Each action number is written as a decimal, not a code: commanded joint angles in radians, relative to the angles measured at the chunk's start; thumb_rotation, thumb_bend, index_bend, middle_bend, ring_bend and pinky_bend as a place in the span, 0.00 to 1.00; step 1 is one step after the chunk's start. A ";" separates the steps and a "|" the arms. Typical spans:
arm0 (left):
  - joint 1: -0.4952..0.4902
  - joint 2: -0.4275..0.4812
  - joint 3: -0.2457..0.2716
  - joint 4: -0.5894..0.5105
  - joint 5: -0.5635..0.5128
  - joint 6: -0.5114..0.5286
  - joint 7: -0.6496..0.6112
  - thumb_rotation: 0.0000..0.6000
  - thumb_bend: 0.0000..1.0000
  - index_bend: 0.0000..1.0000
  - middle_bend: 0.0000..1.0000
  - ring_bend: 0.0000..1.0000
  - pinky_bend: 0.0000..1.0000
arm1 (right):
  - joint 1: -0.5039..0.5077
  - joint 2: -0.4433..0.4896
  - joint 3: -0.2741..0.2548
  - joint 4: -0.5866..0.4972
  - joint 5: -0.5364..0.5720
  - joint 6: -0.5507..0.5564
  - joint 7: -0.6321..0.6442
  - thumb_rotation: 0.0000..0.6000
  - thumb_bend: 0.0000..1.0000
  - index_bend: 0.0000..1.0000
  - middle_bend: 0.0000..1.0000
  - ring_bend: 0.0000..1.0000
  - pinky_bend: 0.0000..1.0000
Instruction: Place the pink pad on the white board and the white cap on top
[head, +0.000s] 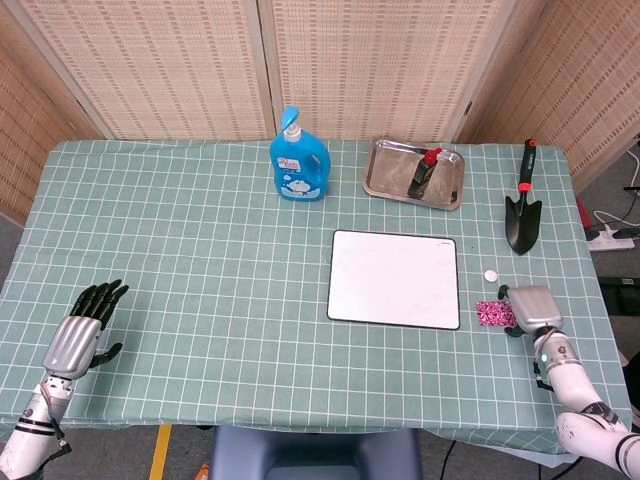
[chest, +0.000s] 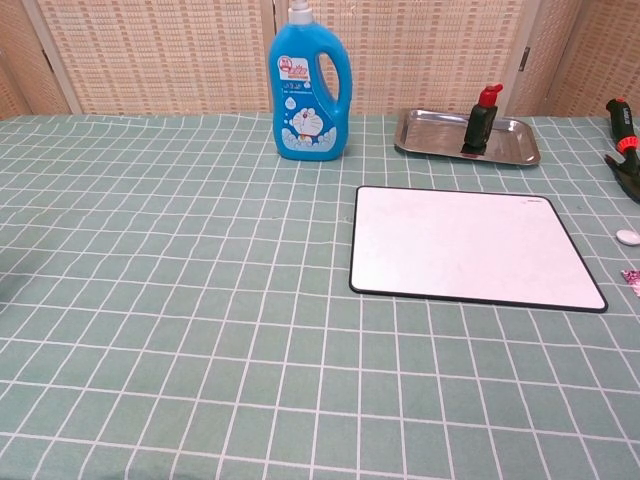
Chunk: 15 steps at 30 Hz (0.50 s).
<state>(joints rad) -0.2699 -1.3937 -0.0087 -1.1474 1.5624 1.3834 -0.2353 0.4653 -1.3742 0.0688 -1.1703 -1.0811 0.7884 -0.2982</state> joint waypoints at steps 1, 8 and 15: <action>-0.001 0.001 0.000 0.000 0.000 -0.001 -0.003 1.00 0.18 0.00 0.00 0.00 0.00 | 0.005 -0.004 -0.001 0.001 0.004 -0.004 -0.005 1.00 0.19 0.34 0.97 0.82 0.76; -0.001 0.002 0.000 0.001 -0.002 -0.005 -0.008 1.00 0.18 0.00 0.00 0.00 0.00 | 0.016 -0.010 -0.004 0.003 0.024 -0.019 -0.021 1.00 0.19 0.32 0.97 0.82 0.75; -0.003 0.002 0.000 0.003 -0.004 -0.009 -0.014 1.00 0.18 0.00 0.00 0.00 0.00 | 0.020 -0.014 -0.006 0.005 0.031 -0.017 -0.024 1.00 0.19 0.38 0.97 0.82 0.75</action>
<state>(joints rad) -0.2726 -1.3920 -0.0087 -1.1447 1.5585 1.3744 -0.2495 0.4854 -1.3881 0.0633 -1.1654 -1.0498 0.7714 -0.3221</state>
